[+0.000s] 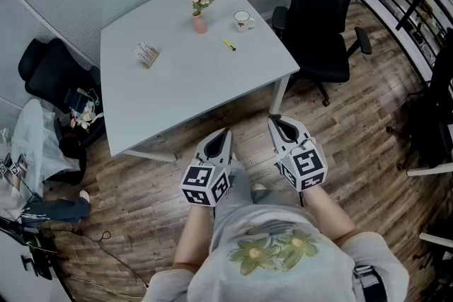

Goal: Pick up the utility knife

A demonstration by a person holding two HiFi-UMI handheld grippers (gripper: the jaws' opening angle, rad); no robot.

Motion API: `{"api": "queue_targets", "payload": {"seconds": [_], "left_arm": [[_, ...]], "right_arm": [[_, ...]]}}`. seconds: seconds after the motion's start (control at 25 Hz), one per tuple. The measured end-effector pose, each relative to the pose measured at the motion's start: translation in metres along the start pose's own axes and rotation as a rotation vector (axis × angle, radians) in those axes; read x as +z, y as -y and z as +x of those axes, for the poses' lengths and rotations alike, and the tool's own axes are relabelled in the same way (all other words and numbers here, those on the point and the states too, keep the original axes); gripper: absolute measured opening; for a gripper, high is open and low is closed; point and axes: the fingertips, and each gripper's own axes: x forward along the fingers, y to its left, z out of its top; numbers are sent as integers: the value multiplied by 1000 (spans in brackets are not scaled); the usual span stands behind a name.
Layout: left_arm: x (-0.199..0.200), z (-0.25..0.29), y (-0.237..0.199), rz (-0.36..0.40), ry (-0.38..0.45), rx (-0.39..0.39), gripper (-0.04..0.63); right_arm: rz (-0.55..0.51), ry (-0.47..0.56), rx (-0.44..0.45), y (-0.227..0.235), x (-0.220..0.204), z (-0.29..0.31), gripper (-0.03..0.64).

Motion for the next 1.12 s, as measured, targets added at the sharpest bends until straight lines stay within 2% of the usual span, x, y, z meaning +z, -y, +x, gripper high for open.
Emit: {"api": "queue_targets", "payload": {"seconds": [0.28,0.56,1.12], "left_arm": [[9,18,-7,17,6,2,2],[23,47,-36,10,7,4,2],[90,144,-140,15,11,1,2]], "right_arm": [[-7,-1,12,9,4,16,0],[-26,-13,36,19,11,56,0],[-67,-36,38,67,50,202,2]]}}
